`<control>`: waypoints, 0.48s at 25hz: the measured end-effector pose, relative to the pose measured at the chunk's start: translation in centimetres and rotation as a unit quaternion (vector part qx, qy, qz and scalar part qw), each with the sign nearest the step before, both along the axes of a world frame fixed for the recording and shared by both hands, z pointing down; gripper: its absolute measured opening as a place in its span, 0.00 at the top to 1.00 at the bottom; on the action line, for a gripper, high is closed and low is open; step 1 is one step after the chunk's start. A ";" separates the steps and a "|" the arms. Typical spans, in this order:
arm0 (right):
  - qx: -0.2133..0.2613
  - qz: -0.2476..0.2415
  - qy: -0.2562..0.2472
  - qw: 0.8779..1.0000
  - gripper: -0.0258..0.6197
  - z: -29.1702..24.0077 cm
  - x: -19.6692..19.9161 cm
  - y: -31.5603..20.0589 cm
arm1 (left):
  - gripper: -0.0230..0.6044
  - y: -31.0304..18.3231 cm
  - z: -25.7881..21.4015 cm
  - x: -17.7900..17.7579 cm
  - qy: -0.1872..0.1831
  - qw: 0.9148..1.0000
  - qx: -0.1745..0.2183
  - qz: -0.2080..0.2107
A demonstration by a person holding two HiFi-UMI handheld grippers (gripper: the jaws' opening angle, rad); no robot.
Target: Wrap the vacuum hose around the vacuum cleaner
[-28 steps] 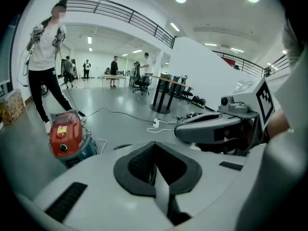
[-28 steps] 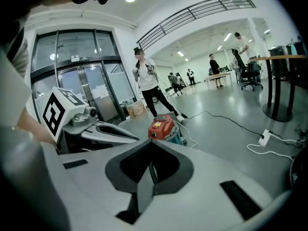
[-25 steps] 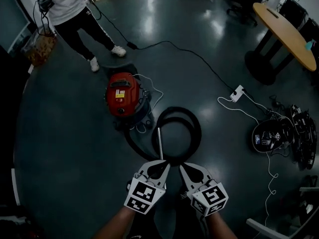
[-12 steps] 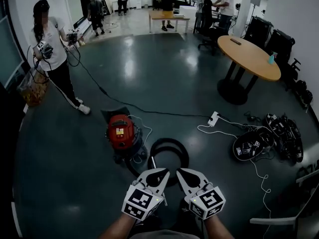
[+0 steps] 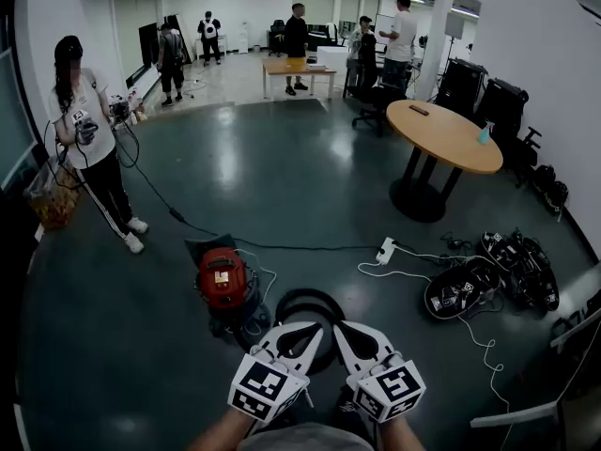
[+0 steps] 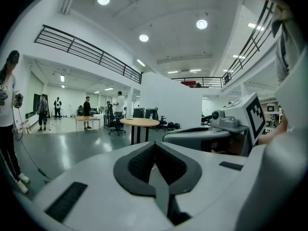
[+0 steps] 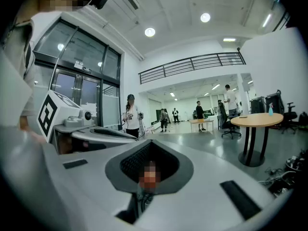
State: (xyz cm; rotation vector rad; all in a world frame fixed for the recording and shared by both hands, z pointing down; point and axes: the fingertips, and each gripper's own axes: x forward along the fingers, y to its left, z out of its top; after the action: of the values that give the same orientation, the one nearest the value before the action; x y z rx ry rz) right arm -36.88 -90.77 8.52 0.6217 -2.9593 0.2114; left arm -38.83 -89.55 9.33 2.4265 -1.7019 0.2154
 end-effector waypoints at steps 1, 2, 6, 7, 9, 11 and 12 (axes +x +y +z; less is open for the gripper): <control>0.004 0.001 -0.003 1.000 0.95 -0.5 0.0 0.1 | 0.95 0.1 -0.4 0.0 0.001 1.000 0.005 0.000; 0.007 0.001 -0.005 1.000 0.95 -0.9 -0.1 0.1 | 0.95 0.1 -0.8 -0.1 0.002 1.000 0.010 -0.002; 0.015 0.007 -0.014 1.000 0.95 -2.3 -0.4 0.2 | 0.95 0.4 -2.2 -0.8 0.005 1.000 0.023 -0.009; 0.016 0.010 -0.017 1.000 0.95 -2.6 -0.4 0.2 | 0.95 0.5 -2.5 -0.9 0.005 1.000 0.025 -0.010; 0.019 0.013 -0.021 1.000 0.95 -3.0 -0.4 0.2 | 0.95 0.7 -2.9 -1.1 0.004 0.999 0.030 -0.013; 0.023 0.012 -0.023 0.999 0.95 -3.3 -0.5 0.3 | 0.95 1.0 -3.1 -1.3 0.004 0.999 0.032 -0.015; 0.024 0.011 -0.024 0.999 0.95 -3.3 -0.5 0.4 | 0.95 1.1 -3.1 -1.4 0.003 0.999 0.032 -0.015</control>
State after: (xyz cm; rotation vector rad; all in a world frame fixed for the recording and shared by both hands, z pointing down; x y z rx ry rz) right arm -37.38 -90.40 5.17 0.6657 -3.0131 0.1597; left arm -40.23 -88.46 6.25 2.4417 -1.7689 0.1506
